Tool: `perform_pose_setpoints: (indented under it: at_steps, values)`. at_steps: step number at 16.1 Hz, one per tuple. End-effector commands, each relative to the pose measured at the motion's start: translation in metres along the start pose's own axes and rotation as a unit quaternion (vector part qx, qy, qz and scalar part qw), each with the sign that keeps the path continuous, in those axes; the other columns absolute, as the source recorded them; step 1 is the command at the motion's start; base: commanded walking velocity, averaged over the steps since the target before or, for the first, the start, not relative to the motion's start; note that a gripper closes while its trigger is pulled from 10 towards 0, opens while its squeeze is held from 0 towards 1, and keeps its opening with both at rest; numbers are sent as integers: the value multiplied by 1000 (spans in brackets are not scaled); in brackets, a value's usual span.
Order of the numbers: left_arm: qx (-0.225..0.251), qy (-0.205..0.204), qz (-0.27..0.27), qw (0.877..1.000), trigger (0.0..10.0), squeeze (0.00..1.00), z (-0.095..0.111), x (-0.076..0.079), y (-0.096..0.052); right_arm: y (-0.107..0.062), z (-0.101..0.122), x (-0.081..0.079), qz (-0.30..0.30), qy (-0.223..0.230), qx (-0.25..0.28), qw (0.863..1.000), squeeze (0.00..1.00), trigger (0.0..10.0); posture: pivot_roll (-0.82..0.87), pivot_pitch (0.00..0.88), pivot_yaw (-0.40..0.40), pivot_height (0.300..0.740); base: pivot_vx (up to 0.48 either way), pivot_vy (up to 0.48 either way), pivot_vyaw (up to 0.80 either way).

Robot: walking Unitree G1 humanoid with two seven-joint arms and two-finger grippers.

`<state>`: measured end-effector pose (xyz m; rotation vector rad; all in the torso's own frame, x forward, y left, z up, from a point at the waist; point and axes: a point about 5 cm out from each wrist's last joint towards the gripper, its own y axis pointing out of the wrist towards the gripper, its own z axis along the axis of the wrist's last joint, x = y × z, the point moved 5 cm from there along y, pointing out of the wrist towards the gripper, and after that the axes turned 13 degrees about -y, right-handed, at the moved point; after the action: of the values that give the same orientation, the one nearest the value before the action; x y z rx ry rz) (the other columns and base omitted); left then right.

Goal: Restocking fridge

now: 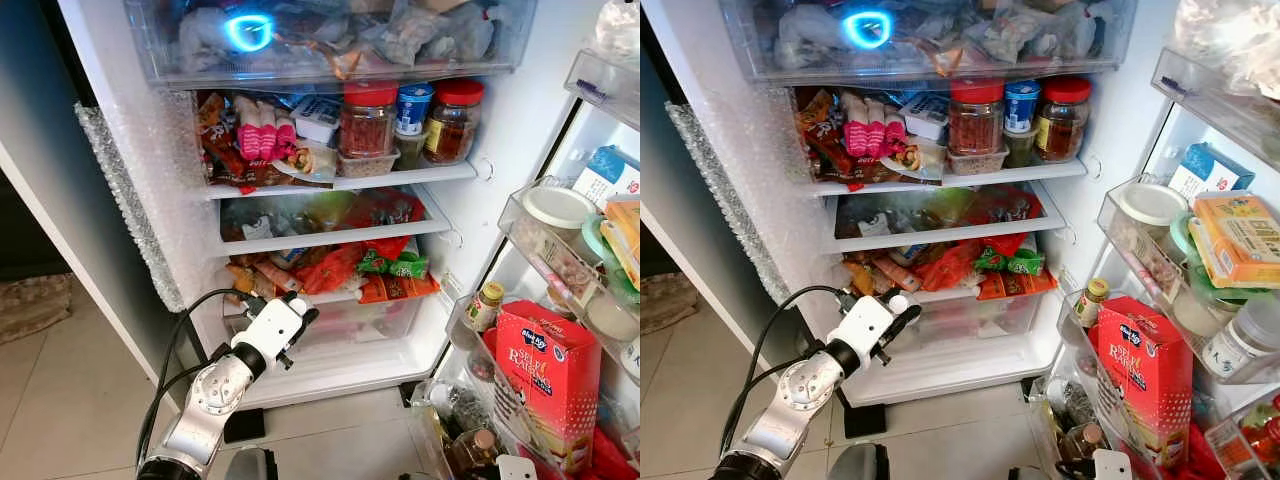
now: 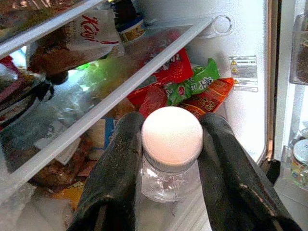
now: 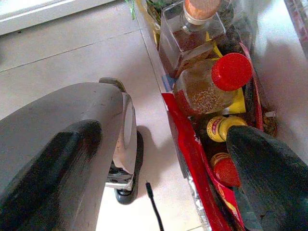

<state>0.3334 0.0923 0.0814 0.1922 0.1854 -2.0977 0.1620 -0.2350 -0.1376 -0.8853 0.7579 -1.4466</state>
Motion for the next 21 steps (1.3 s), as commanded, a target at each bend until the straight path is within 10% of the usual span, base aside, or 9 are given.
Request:
perform_pose_setpoints:
  at_steps: [1,21]
  values:
    - [12,0,8,1000,10000,0,7,-5,2,-2,-17,-3,5,5,-28,1000,0,10000,31,0,-12,626,251,0,0]
    - [10,10,22,1000,10000,0,6,-10,2,-2,-17,-4,7,2,-29,1000,0,10000,36,0,-13,626,307,0,0]
